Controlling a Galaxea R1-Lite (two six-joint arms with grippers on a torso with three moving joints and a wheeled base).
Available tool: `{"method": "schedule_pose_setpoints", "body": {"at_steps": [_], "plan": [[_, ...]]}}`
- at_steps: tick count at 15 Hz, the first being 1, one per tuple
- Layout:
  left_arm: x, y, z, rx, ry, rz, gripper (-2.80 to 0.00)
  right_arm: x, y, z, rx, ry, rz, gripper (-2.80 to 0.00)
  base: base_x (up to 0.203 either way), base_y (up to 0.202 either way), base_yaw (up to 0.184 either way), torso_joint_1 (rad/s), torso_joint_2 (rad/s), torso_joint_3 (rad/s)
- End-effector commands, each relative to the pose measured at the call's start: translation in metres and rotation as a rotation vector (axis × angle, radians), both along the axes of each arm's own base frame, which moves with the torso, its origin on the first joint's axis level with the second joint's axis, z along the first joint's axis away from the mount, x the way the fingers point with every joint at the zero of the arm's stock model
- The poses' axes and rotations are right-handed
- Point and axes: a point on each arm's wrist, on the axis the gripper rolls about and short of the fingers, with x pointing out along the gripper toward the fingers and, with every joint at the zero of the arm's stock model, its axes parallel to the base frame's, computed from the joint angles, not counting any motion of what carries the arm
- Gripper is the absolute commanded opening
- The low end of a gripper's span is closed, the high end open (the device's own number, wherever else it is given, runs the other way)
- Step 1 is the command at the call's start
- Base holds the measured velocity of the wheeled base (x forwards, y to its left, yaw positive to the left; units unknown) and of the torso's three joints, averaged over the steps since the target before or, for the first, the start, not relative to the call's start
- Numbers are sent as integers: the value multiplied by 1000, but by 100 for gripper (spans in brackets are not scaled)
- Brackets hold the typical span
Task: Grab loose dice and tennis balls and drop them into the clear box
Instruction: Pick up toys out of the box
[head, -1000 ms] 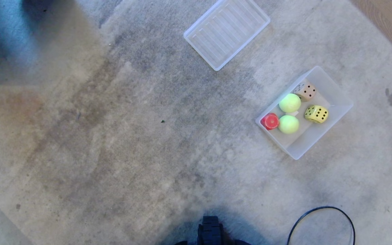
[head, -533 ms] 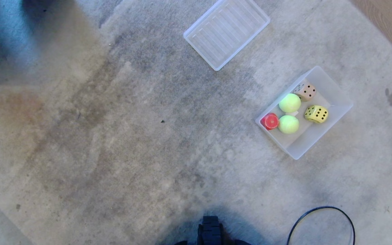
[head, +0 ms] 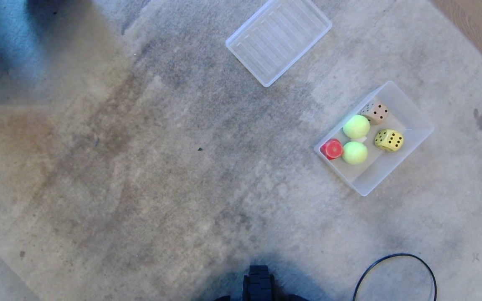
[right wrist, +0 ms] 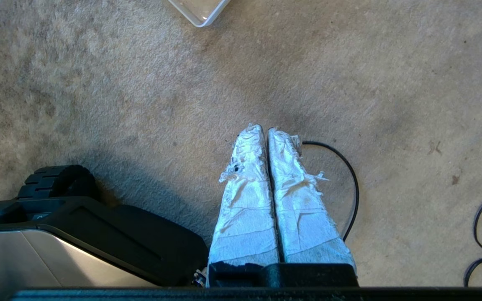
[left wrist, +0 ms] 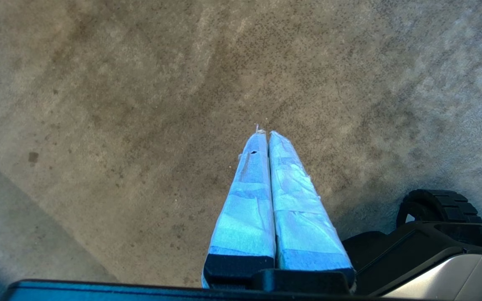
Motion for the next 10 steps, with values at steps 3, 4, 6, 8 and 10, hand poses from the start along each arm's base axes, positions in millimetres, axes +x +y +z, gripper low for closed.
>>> {"method": "schedule_pose_setpoints", "body": {"at_steps": [3,4,6,8,10], "plan": [[0,0,0,-9,0,6,-280,0,0,0,0,5,0,-280,0,0,0,1,0,13],[0,0,0,-35,1,21,-280,0,0,0,1,5,0,-280,0,0,0,2,2,115],[0,1,0,-60,1,31,-280,0,0,0,1,5,0,-280,0,0,0,1,0,179],[0,1,0,-51,1,27,-280,0,0,0,1,5,0,-280,0,0,0,2,3,201],[0,1,0,-38,1,25,-280,0,0,0,1,5,0,-280,0,0,0,3,4,200]]}}
